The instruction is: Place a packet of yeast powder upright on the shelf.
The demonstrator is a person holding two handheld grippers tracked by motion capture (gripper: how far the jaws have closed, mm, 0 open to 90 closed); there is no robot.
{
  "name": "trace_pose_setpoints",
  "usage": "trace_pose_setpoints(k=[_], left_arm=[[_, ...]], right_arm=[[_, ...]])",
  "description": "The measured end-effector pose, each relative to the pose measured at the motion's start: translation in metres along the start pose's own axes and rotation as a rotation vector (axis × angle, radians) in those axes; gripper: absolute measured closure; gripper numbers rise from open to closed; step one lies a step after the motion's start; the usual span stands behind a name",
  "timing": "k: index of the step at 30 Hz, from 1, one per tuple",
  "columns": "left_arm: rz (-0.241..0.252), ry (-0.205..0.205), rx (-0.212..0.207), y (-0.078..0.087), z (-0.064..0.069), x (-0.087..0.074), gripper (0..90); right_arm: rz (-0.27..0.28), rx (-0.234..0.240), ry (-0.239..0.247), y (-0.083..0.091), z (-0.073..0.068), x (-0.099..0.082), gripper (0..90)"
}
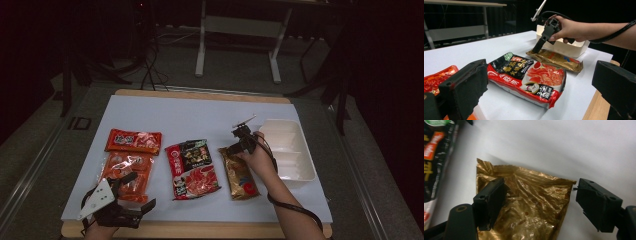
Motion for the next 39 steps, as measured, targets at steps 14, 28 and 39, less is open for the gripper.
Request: trace_pose_setpoints(k=[14, 28, 39], left_arm=[[-0.015, -0.006, -0.003, -0.002, 0.001, -0.001, 1.1], [-0.013, -0.007, 0.007, -0.002, -0.001, -0.001, 1.1], [-0.014, -0.008, 0.014, -0.001, -0.001, -0.001, 1.1]], right_arm=[[-0.051, 0.062, -0.012, -0.008, -0.003, 0.002, 47.9], [-0.004, 0.045, 0.056, 0.006, -0.004, 0.002, 88.8], [0.082, 0.073, 0.091, 0.035, -0.011, 0.001, 89.6]])
Point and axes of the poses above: each handheld gripper's, and its own axes: y roughly backward along the jaws, x roughly out of its top, z roughly to its right, the point moved 2 cm from there along -y, roughly forward along the jaws, and after that the axes turned 6 degrees about y, right-handed, at the moved point
